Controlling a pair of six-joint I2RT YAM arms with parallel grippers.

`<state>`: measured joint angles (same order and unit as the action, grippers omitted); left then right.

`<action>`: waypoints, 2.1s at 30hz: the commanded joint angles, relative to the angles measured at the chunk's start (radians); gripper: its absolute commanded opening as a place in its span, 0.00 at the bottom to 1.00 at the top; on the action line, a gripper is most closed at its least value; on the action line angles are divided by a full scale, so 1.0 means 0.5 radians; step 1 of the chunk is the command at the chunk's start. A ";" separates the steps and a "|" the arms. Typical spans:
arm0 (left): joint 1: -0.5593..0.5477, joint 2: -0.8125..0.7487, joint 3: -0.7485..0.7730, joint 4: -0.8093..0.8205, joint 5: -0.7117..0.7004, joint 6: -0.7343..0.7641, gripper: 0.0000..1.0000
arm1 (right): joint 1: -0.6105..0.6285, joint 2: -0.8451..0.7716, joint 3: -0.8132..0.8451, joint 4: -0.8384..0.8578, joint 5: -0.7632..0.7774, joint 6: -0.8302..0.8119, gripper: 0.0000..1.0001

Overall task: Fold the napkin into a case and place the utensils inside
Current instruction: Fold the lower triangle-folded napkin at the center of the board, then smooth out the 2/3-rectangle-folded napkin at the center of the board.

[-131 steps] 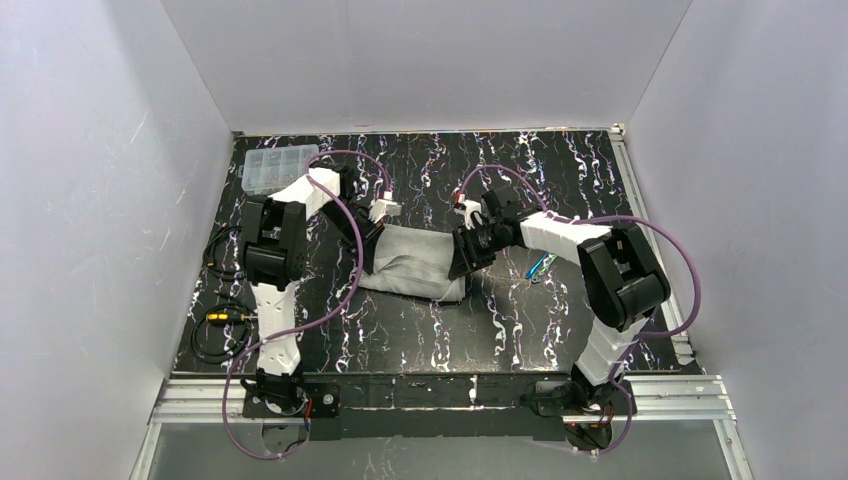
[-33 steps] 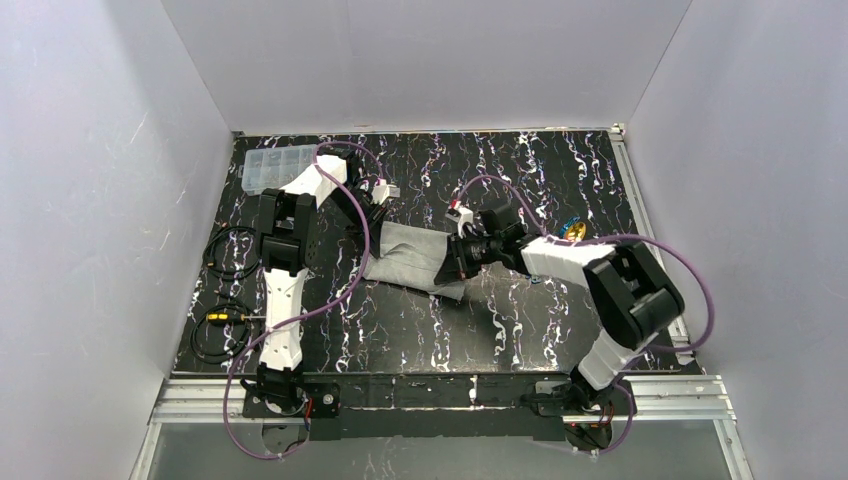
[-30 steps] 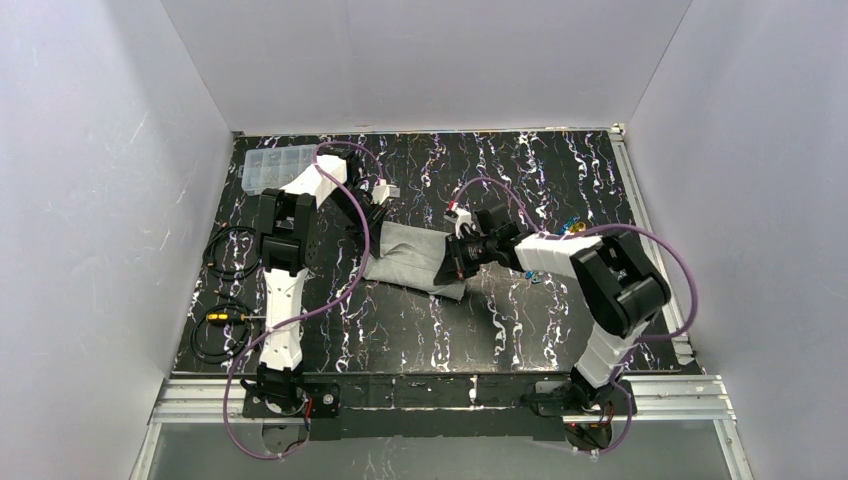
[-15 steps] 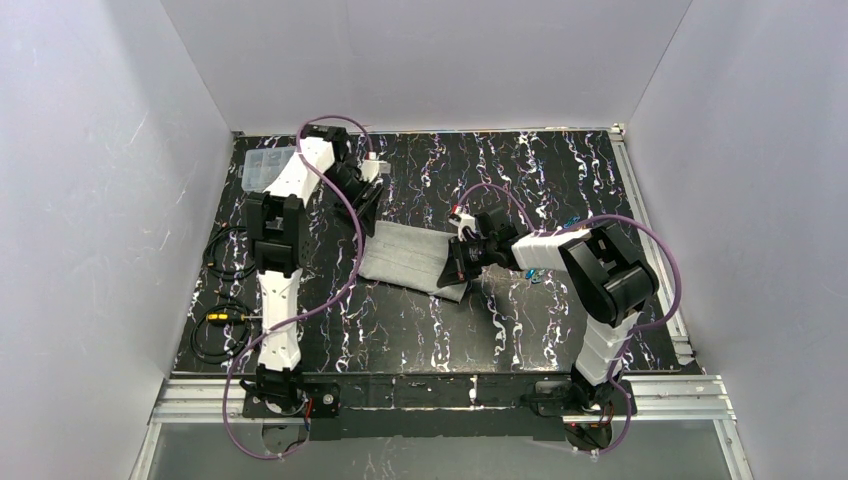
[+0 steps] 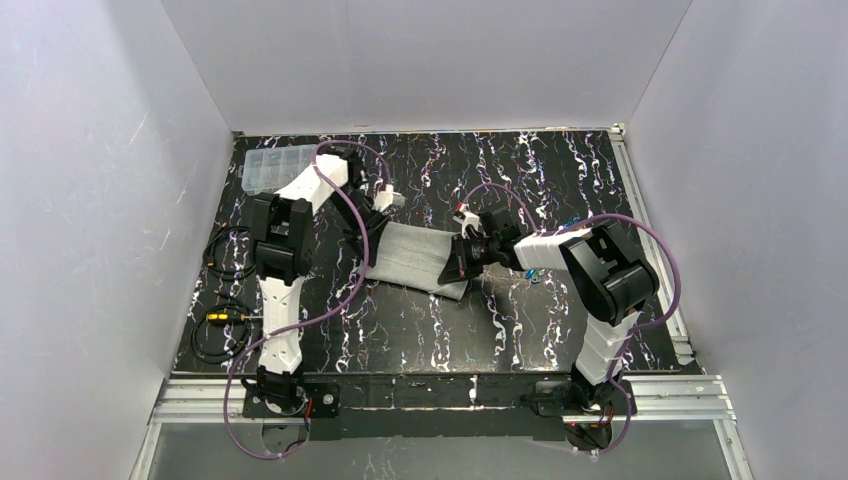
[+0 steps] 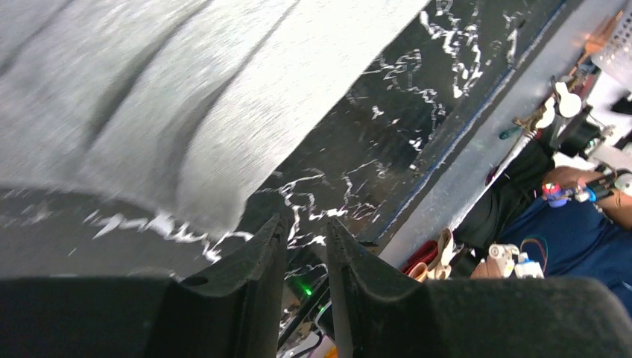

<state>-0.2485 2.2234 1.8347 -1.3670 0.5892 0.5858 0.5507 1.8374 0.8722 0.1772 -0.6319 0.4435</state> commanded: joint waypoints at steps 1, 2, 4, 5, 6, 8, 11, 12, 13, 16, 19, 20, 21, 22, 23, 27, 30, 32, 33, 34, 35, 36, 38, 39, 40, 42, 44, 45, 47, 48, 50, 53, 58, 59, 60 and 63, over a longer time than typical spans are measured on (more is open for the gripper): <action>-0.128 -0.141 -0.062 -0.035 0.243 0.086 0.24 | -0.030 -0.020 -0.011 0.081 0.002 0.028 0.05; -0.152 -0.133 -0.067 -0.022 0.264 0.072 0.24 | -0.033 -0.014 -0.013 0.083 -0.001 0.032 0.05; -0.184 -0.100 -0.081 0.025 0.254 0.045 0.24 | -0.037 -0.011 -0.024 0.095 -0.010 0.047 0.06; -0.189 -0.077 -0.084 0.044 0.230 0.030 0.23 | -0.038 -0.014 -0.030 0.100 -0.015 0.055 0.06; -0.189 -0.051 -0.081 0.053 0.191 0.018 0.23 | -0.038 -0.018 -0.035 0.100 -0.015 0.060 0.07; -0.178 -0.020 -0.090 0.089 0.096 0.001 0.21 | -0.043 -0.029 -0.039 0.101 -0.027 0.064 0.08; -0.152 -0.011 -0.143 0.186 -0.001 -0.037 0.19 | -0.049 -0.033 -0.039 0.093 -0.040 0.070 0.09; -0.150 -0.004 -0.151 0.213 -0.031 -0.046 0.19 | -0.052 -0.033 -0.040 0.091 -0.040 0.073 0.10; -0.147 0.005 -0.157 0.241 -0.064 -0.056 0.18 | -0.054 -0.030 -0.042 0.089 -0.039 0.072 0.12; -0.146 0.026 -0.172 0.324 -0.163 -0.073 0.16 | -0.065 -0.049 -0.023 0.067 -0.051 0.054 0.17; -0.144 0.045 -0.176 0.396 -0.220 -0.106 0.14 | -0.095 -0.155 0.031 0.032 -0.077 0.024 0.23; -0.148 0.054 -0.172 0.407 -0.227 -0.113 0.14 | -0.106 -0.204 0.042 0.039 -0.091 0.028 0.25; -0.146 0.066 -0.163 0.410 -0.233 -0.120 0.13 | -0.121 -0.260 0.036 0.065 -0.117 0.047 0.28; -0.146 0.073 -0.154 0.409 -0.236 -0.126 0.13 | -0.131 -0.317 0.020 0.100 -0.152 0.070 0.33; -0.145 0.075 -0.151 0.411 -0.238 -0.128 0.12 | -0.141 -0.375 -0.008 0.138 -0.186 0.092 0.37; -0.149 0.081 -0.163 0.426 -0.242 -0.143 0.11 | -0.147 -0.596 -0.128 0.129 -0.256 0.027 0.47; -0.145 0.090 -0.165 0.435 -0.242 -0.151 0.10 | -0.142 -0.688 -0.149 -0.032 -0.292 -0.110 0.49; -0.144 0.095 -0.161 0.436 -0.230 -0.160 0.10 | -0.125 -0.696 -0.141 -0.197 -0.350 -0.205 0.49; -0.146 0.097 -0.156 0.436 -0.223 -0.166 0.09 | -0.108 -0.687 -0.138 -0.249 -0.364 -0.247 0.47; -0.144 0.097 -0.151 0.436 -0.217 -0.171 0.09 | -0.084 -0.677 -0.148 -0.277 -0.359 -0.270 0.45; -0.145 0.097 -0.145 0.436 -0.215 -0.175 0.09 | -0.055 -0.661 -0.159 -0.304 -0.329 -0.291 0.43; -0.146 0.099 -0.136 0.435 -0.214 -0.180 0.09 | -0.033 -0.641 -0.165 -0.342 -0.294 -0.324 0.41; -0.145 0.105 -0.117 0.427 -0.221 -0.185 0.09 | 0.015 -0.615 -0.205 -0.344 -0.213 -0.338 0.40; -0.146 0.107 -0.108 0.425 -0.226 -0.187 0.08 | 0.040 -0.610 -0.216 -0.350 -0.151 -0.354 0.41; -0.147 0.108 -0.102 0.423 -0.224 -0.187 0.08 | 0.069 -0.610 -0.215 -0.351 -0.074 -0.375 0.42; -0.147 0.112 -0.091 0.421 -0.227 -0.188 0.08 | 0.108 -0.591 -0.177 -0.449 0.045 -0.432 0.46; -0.146 0.119 -0.068 0.421 -0.230 -0.196 0.07 | 0.130 -0.574 -0.142 -0.460 0.100 -0.457 0.48; -0.147 0.123 -0.063 0.421 -0.229 -0.197 0.07 | 0.132 -0.561 -0.127 -0.447 0.106 -0.463 0.48; -0.145 0.134 -0.051 0.421 -0.226 -0.202 0.07 | 0.131 -0.508 -0.111 -0.411 0.114 -0.462 0.48; -0.144 0.137 -0.049 0.422 -0.225 -0.206 0.07 | 0.123 -0.467 -0.104 -0.394 0.123 -0.460 0.47; -0.147 0.140 -0.049 0.422 -0.227 -0.201 0.07 | 0.085 -0.366 -0.097 -0.318 0.093 -0.406 0.46; -0.144 0.129 -0.052 0.419 -0.243 -0.186 0.07 | 0.022 -0.232 -0.105 -0.144 0.032 -0.286 0.44; -0.121 0.114 0.009 0.372 -0.248 -0.167 0.07 | -0.110 -0.023 -0.164 0.079 -0.153 -0.047 0.41; -0.111 0.106 0.046 0.344 -0.233 -0.167 0.07 | -0.129 0.004 -0.181 0.101 -0.181 -0.007 0.40; -0.099 0.091 0.075 0.328 -0.224 -0.165 0.07 | -0.139 0.013 -0.196 0.112 -0.193 0.016 0.40; -0.087 0.004 0.139 0.314 -0.225 -0.152 0.16 | -0.152 -0.020 -0.244 0.139 -0.227 0.070 0.39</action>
<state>-0.3084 2.2856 1.8435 -1.1679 0.4683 0.4927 0.4896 1.8080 0.7906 0.1936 -0.7761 0.4355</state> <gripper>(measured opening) 0.107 0.393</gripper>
